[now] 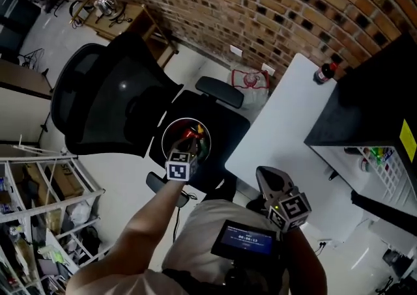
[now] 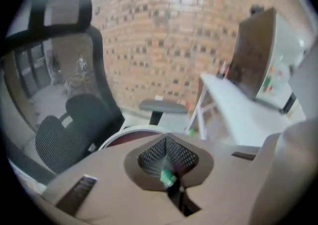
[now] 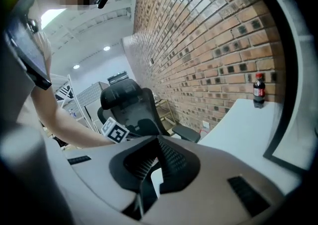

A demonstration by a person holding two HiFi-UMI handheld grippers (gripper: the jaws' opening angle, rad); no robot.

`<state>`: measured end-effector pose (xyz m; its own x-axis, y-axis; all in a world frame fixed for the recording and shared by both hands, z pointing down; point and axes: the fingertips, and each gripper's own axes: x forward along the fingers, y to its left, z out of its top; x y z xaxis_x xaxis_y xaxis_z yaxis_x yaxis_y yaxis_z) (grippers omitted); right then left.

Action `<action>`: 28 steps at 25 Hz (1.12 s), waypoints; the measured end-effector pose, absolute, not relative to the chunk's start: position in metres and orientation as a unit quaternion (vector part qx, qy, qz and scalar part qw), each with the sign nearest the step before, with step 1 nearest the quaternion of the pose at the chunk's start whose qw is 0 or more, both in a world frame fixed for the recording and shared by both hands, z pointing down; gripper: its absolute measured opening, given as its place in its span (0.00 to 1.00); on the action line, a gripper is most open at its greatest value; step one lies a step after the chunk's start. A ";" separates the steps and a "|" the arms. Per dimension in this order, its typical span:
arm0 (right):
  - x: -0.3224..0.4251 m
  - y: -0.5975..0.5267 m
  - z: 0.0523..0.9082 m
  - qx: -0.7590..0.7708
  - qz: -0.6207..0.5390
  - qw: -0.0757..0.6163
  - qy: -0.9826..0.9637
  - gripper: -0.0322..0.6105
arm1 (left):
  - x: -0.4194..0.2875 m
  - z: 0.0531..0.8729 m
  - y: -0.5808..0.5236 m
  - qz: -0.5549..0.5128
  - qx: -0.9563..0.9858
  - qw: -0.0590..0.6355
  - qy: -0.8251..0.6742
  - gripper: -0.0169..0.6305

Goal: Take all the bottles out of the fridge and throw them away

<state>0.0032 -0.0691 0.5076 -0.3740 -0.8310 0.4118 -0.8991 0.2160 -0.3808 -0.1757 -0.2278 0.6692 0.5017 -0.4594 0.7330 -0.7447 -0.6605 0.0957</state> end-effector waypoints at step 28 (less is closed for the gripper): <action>0.197 0.076 0.431 0.718 0.179 -0.042 -0.672 0.05 | 0.135 0.428 -0.001 0.149 0.983 0.108 0.021 0.03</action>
